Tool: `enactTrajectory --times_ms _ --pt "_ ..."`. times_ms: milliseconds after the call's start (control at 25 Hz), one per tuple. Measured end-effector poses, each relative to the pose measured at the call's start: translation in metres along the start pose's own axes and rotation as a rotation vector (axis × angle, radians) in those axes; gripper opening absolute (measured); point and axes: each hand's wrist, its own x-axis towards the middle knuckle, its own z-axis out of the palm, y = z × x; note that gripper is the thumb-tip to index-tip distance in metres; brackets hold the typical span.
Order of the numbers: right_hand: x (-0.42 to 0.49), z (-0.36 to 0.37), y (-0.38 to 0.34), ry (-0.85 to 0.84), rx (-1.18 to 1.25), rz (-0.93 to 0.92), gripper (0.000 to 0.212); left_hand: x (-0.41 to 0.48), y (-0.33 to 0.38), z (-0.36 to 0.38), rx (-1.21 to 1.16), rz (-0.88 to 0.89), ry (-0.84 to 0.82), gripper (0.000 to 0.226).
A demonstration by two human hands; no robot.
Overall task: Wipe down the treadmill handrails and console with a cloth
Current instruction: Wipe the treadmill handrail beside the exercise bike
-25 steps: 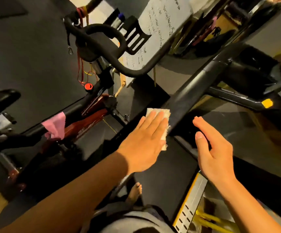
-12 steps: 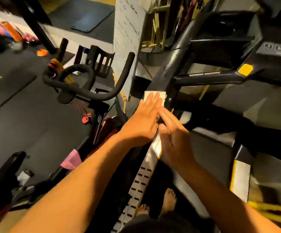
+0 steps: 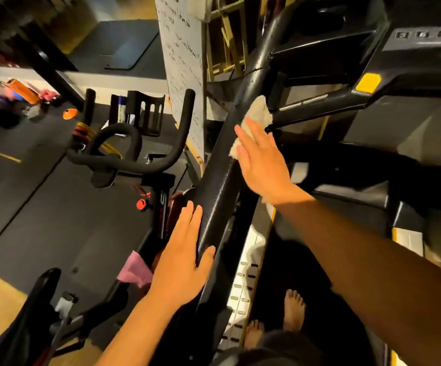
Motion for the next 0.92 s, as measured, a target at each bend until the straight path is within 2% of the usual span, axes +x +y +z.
enactTrajectory --times_ms 80,200,280,360,600,680,840,920 --pt "-0.011 0.011 -0.017 0.085 0.268 0.116 0.045 -0.002 -0.002 -0.001 -0.002 -0.022 -0.005 0.079" --pt "-0.09 0.033 -0.079 0.17 0.641 0.24 0.048 -0.001 -0.002 -0.001 -0.043 -0.034 -0.008 0.077" --pt "-0.146 0.042 -0.107 0.126 0.702 0.25 0.055 -0.001 -0.001 -0.001 -0.084 -0.049 -0.021 0.072" --pt "-0.154 0.044 -0.107 0.107 0.771 0.304 0.064 -0.002 0.0 -0.002 -0.107 -0.049 -0.012 0.071" --pt "-0.012 0.043 -0.025 0.224 0.808 0.63 0.049 0.0 0.005 -0.005 -0.084 -0.033 0.011 0.078" --pt "0.0 0.045 -0.019 0.249 0.857 0.72 0.049 0.001 0.005 -0.005 -0.074 -0.038 0.009 0.08" --pt "-0.08 0.053 -0.072 0.238 1.076 0.716 0.048 0.001 0.002 -0.005 -0.056 -0.037 0.0 0.075" --pt "-0.128 0.054 -0.095 0.19 1.086 0.69 0.049 0.001 0.003 -0.004 -0.077 -0.026 0.013 0.067"
